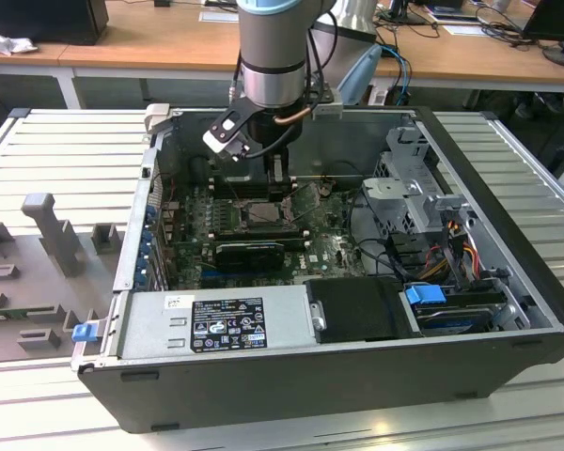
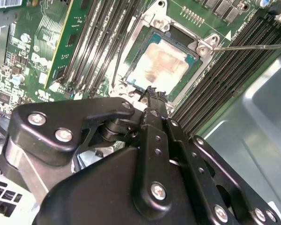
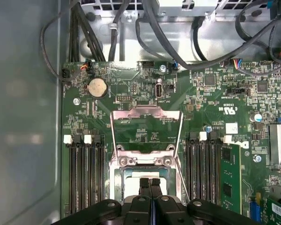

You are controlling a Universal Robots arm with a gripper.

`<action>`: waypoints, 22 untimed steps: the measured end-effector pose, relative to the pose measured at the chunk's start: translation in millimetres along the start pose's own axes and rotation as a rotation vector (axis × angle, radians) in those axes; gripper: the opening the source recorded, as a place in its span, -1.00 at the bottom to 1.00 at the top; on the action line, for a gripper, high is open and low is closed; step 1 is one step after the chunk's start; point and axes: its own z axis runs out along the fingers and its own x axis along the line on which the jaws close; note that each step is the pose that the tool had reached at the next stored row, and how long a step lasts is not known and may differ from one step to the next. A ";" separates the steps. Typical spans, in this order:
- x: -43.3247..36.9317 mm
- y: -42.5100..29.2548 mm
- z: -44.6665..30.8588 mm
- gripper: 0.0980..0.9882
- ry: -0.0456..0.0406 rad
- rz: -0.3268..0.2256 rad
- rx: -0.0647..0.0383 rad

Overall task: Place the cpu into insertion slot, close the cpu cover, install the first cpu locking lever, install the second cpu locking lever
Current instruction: 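Close the cpu cover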

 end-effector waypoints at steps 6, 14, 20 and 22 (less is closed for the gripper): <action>0.1 0.9 -12.2 -0.98 -0.0003 0.000 0.000; 0.4 13.1 -22.1 -0.98 -0.0008 0.000 0.001; 0.8 29.9 -20.6 -0.98 -0.0011 0.000 0.001; 0.8 30.5 -21.0 -0.98 -0.0017 0.000 0.001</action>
